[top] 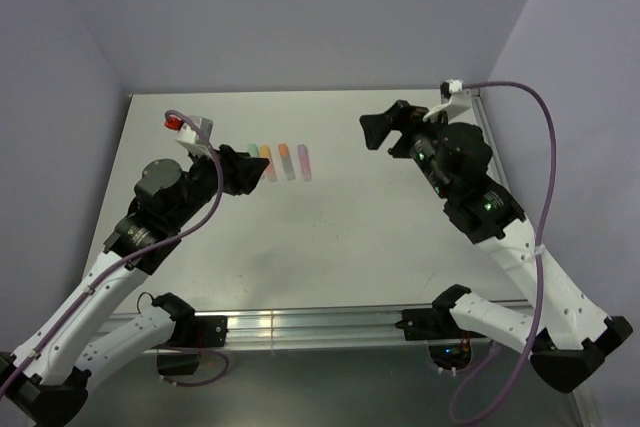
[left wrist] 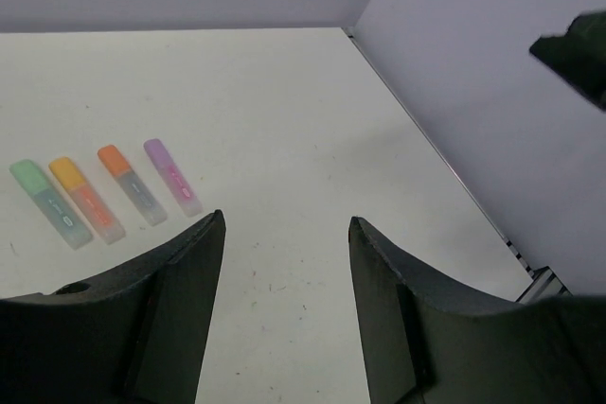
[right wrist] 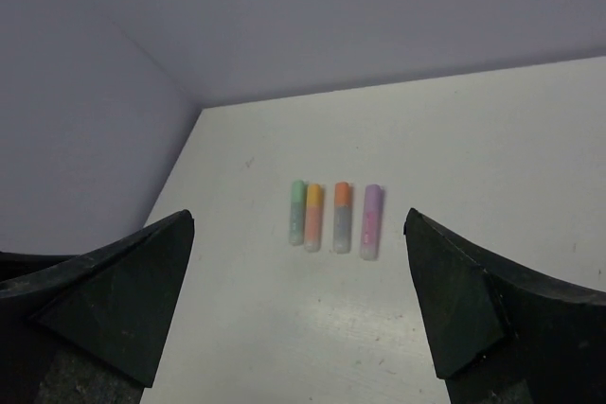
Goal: Insert the pens into the pen caps
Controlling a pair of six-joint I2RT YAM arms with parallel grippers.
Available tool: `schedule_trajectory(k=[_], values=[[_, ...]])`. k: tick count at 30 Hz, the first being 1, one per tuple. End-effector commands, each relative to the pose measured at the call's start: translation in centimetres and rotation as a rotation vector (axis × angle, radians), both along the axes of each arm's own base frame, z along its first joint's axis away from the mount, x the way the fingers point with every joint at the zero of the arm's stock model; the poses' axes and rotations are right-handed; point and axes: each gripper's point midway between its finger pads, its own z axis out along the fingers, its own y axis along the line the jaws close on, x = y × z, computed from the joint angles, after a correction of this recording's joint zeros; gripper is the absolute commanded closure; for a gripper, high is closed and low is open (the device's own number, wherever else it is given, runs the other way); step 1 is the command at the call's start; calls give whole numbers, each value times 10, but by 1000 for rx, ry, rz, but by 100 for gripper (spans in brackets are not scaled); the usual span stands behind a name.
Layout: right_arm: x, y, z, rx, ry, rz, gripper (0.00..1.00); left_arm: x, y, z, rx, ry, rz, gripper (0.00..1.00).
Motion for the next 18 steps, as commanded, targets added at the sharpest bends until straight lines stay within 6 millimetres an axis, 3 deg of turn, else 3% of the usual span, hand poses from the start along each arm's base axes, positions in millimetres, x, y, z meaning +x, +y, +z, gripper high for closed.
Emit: schedule_trajectory(k=[1, 6, 18], values=[[-7, -11, -52, -41, 98, -42, 0, 1, 7, 7, 0, -37, 28, 40], [-25, -26, -62, -69, 99, -52, 0, 3, 4, 3, 6, -24, 17, 40], [-25, -18, -64, -76, 108, -11, 0, 2, 2, 3, 4, -23, 8, 40]])
